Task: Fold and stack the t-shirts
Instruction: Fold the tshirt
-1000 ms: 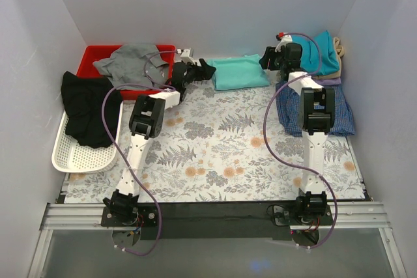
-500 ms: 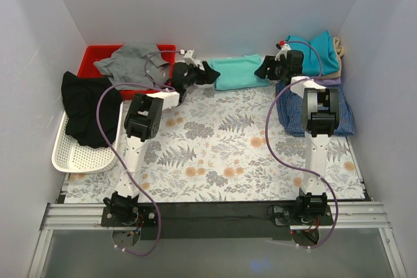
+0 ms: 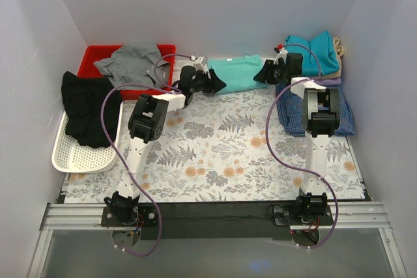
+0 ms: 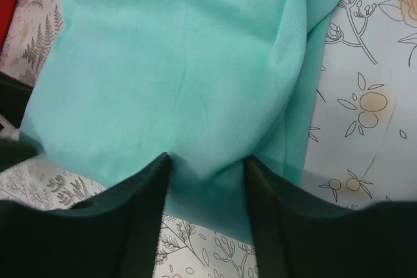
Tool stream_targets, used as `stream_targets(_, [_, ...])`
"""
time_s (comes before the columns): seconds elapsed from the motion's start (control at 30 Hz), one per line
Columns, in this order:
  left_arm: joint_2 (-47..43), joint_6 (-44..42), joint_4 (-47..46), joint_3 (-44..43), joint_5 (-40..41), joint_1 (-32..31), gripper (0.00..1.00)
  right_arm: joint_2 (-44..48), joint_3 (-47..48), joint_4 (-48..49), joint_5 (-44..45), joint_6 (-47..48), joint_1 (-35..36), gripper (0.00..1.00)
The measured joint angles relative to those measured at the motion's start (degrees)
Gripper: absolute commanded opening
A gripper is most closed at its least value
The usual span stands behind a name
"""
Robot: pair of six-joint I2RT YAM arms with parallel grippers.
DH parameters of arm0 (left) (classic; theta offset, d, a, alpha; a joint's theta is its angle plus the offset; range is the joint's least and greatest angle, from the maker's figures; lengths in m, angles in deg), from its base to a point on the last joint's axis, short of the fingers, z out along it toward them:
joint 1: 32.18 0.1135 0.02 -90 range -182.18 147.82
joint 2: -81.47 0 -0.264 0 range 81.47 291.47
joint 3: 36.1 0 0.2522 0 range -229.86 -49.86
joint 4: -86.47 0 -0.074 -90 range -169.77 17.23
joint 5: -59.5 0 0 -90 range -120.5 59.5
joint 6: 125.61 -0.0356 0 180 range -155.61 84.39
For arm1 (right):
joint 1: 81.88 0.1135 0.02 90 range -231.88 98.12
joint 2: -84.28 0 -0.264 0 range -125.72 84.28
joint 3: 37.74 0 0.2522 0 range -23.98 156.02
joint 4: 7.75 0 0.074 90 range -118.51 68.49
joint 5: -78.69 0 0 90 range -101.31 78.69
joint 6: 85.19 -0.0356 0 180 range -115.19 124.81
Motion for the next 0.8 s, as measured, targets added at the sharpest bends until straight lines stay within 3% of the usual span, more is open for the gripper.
stream_targets(0.03, [0.0,0.24,0.63,0.02,-0.07,0.0,0.37,0.02,-0.15,-0.35,-0.31,-0.02,0.0,0.37])
stream_targets(0.1, [0.0,0.26,1.18,0.68,-0.35,0.13,0.1,0.66,-1.51,-0.85,-0.76,-0.11,0.0,0.27])
stream_targets(0.17, [-0.07,0.57,1.7,2.21,-0.48,0.22,0.0,1.92,-4.26,-1.18,-1.09,-0.09,0.15,0.21])
stream_targets(0.27, [-2.12,1.07,0.79,6.23,-0.7,0.26,0.0,4.85,-9.16,-1.95,-1.14,0.7,0.7,0.13])
stream_targets(0.4, [-7.3,0.85,3.43,12.55,-0.59,-0.2,0.0,12.13,-18.67,-2.25,-0.87,1.84,1.99,0.1])
stream_targets(0.63, [-23.45,0.04,12.52,28.26,0.09,-3.19,0.0,35.01,-41.33,-2.25,1.22,2.71,5.29,0.09])
stream_targets(0.7, [-29.2,0.0,15.45,32.48,0.26,-4.59,0.0,43.23,-47.84,-2.27,2.32,2.1,6.69,0.1])
stream_targets(0.8, [-38.42,0.0,19.82,39.06,0.63,-6.78,0.0,54.88,-57.11,-2.58,4.24,0.42,9.77,0.23])
